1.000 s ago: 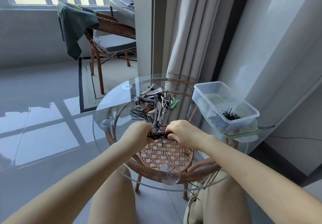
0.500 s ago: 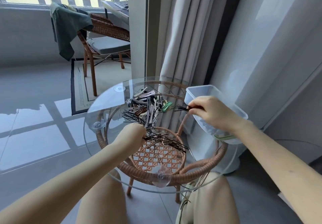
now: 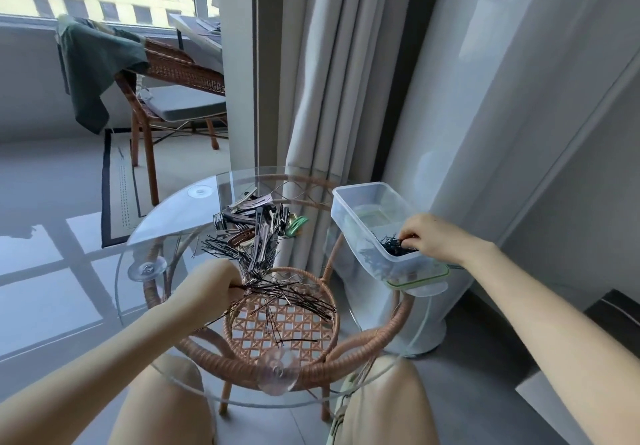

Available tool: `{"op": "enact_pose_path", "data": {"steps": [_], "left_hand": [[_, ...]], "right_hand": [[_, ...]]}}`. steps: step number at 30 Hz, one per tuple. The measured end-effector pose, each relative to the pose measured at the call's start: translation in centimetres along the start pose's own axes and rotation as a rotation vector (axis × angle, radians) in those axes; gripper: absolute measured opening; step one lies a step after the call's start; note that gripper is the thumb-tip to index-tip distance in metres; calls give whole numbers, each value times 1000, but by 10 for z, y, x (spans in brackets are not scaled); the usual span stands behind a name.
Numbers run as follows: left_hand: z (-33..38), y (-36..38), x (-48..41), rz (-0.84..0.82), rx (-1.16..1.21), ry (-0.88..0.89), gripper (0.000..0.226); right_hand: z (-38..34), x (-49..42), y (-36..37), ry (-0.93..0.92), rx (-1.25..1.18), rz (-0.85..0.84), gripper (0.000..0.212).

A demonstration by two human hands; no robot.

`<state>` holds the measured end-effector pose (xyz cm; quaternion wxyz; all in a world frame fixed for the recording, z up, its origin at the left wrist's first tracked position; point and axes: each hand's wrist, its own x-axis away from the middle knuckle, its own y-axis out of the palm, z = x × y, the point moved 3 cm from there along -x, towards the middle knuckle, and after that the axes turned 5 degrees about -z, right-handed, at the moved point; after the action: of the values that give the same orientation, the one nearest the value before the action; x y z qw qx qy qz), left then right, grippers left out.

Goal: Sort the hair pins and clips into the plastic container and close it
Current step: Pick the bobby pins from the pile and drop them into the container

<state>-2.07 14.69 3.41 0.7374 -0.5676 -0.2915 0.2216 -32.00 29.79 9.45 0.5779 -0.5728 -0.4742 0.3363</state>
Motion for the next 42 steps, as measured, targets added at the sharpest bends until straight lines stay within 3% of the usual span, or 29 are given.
{"op": "enact_pose_path", "data": {"steps": [4, 11, 20, 28, 32, 38, 42], "left_hand": [[4, -17, -2, 16, 51, 8, 40], [33, -51, -15, 77, 132, 71, 25], [155, -104, -64, 160, 250, 339, 18], [249, -59, -116, 4, -75, 383, 21], [247, -44, -117, -113, -294, 401, 37], [179, -79, -84, 70, 81, 381, 33], [90, -71, -43, 35, 16, 201, 27]], "right_hand": [[-2, -1, 1, 23, -63, -6, 21], [7, 11, -11, 31, -127, 198, 20], [18, 41, -25, 85, -116, 363, 22], [24, 55, -13, 127, -156, 357, 21], [17, 62, -10, 104, -173, 328, 19], [-28, 82, -12, -65, -334, 390, 22], [-78, 85, 31, -171, -332, 62, 50]]}}
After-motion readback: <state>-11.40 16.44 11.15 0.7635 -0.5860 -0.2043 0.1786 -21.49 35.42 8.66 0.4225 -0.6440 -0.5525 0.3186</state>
